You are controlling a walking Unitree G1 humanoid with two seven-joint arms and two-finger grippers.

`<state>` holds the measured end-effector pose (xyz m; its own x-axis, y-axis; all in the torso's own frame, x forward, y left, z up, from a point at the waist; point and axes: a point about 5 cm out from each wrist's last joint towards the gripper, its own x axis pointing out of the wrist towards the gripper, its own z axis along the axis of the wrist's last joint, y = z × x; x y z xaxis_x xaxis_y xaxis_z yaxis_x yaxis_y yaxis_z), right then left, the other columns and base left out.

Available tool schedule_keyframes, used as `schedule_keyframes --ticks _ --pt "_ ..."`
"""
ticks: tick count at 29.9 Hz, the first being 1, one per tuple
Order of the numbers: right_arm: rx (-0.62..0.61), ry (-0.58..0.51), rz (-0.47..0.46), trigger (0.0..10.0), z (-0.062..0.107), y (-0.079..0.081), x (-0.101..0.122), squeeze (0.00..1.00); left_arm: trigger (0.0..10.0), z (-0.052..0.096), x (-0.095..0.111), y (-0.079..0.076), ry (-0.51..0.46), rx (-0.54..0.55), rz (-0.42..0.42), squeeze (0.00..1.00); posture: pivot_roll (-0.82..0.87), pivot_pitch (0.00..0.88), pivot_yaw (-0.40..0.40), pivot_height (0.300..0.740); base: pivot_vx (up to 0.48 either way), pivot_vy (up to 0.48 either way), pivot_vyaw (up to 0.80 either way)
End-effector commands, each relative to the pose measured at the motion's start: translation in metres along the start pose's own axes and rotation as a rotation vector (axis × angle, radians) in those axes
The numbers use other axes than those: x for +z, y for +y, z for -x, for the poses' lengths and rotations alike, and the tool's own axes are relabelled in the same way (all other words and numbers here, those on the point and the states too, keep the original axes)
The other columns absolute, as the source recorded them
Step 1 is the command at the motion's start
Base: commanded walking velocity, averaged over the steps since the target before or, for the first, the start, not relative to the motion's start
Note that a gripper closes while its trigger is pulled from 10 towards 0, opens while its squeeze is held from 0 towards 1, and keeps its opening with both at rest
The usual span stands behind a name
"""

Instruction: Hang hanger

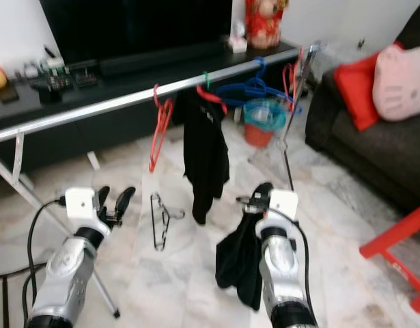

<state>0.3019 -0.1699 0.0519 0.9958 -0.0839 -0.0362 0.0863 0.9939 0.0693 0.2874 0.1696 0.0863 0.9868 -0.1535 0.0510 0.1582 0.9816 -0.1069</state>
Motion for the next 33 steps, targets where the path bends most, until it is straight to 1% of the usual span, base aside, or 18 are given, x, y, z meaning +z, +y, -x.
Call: schedule_keyframes --ticks 1,4,9,13,19,24,33 --pt "-0.009 -0.045 -0.002 10.0 -0.0059 -0.0032 0.0114 0.00 10.0 -0.0025 0.0027 -0.0030 0.000 -0.012 -0.013 0.00 0.00 0.013 0.001 0.740 0.379 0.000 -0.56" --pt "0.000 -0.060 0.005 10.0 -0.0054 -0.0027 0.0127 0.00 10.0 -0.0024 0.0028 -0.0031 0.000 -0.012 -0.013 0.00 0.00 0.013 0.001 0.740 0.376 0.000 -0.19" --pt "0.009 -0.057 0.019 10.0 -0.0048 -0.0015 0.0120 0.00 10.0 -0.0024 0.0025 -0.0030 0.001 -0.006 -0.018 0.00 0.00 0.008 0.000 0.740 0.382 0.000 0.00" --pt "0.034 -0.065 0.049 10.0 -0.0045 0.0007 0.0128 0.00 10.0 -0.0023 0.0024 -0.0022 -0.001 0.000 -0.017 0.00 0.00 0.008 0.000 0.740 0.381 0.000 0.00" --pt "0.051 -0.060 0.041 10.0 -0.0032 0.0045 0.0111 0.00 10.0 -0.0023 0.0015 -0.0020 0.003 0.002 -0.018 0.00 0.00 0.002 0.000 0.740 0.381 0.000 0.71" --pt "0.020 -0.060 0.024 10.0 -0.0037 -0.0010 0.0114 0.00 10.0 -0.0029 0.0022 -0.0013 0.001 0.003 -0.019 0.00 -0.01 0.000 0.002 0.740 0.381 0.000 0.00" --pt "0.003 -0.048 0.017 10.0 -0.0044 -0.0029 0.0101 0.00 10.0 -0.0044 0.0033 -0.0002 -0.004 0.005 -0.022 0.00 -0.01 0.000 0.001 0.740 0.381 0.000 0.00"
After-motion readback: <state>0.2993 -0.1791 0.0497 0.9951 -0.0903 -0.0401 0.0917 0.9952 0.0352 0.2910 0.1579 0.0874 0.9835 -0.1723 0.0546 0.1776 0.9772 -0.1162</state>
